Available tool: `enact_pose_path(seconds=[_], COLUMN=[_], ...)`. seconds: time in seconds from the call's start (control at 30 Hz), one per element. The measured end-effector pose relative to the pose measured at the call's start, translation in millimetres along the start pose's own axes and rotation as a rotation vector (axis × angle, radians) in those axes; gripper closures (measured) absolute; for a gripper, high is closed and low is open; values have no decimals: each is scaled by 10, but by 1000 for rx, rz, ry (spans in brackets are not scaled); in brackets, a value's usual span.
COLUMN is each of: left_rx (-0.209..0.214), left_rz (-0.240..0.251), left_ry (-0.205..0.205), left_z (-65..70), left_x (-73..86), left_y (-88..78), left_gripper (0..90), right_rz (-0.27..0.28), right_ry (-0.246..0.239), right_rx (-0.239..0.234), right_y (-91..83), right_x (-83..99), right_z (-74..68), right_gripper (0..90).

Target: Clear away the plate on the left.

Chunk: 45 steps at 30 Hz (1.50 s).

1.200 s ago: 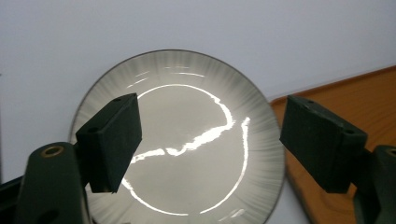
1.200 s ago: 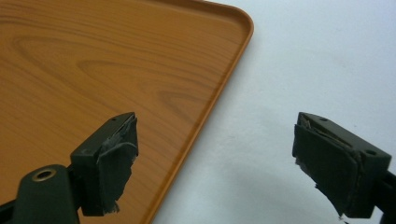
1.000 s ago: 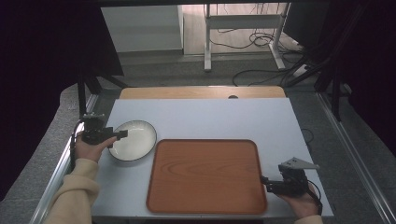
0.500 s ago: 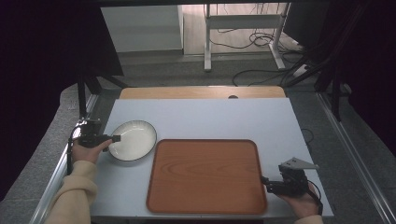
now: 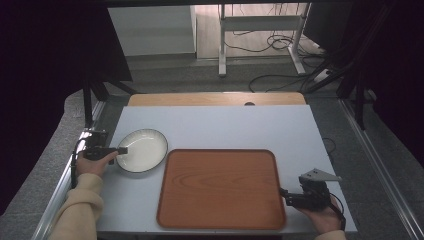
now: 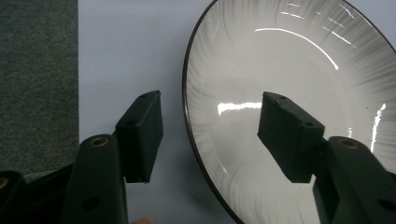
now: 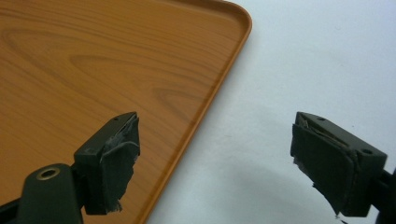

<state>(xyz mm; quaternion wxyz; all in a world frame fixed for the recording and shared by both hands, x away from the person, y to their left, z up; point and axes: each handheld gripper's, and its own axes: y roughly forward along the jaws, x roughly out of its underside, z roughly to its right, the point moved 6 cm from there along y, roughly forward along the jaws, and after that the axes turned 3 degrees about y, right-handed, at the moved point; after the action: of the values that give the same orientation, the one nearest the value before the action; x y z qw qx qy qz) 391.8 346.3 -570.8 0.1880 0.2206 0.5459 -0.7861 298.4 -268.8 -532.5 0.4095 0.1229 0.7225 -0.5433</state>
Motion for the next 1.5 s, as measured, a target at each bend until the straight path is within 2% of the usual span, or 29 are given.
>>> enact_pose_path(seconds=[0.3,0.47,0.93,1.07,1.3,1.5], left_rx=[43,70,91,108,111,123], left_rz=[-4,-21,-60,-67,-42,-17], left_ry=[-21,-31,-74,-106,-128,-114], left_z=[-34,-22,-53,-76,-61,-18], left_x=[23,27,4,-7,-57,-117], left_y=[43,68,138,130,62,-42], left_gripper=[572,601,662,701,766,812], right_rz=[-9,-13,-24,-27,-26,-21], right_ry=[4,7,11,13,18,24], right_rx=[4,5,13,15,16,20], right_y=[14,25,47,53,52,46], right_x=[8,13,24,27,26,18], right_z=[6,14,34,37,45,57], right_gripper=[166,166,167,167,166,166])
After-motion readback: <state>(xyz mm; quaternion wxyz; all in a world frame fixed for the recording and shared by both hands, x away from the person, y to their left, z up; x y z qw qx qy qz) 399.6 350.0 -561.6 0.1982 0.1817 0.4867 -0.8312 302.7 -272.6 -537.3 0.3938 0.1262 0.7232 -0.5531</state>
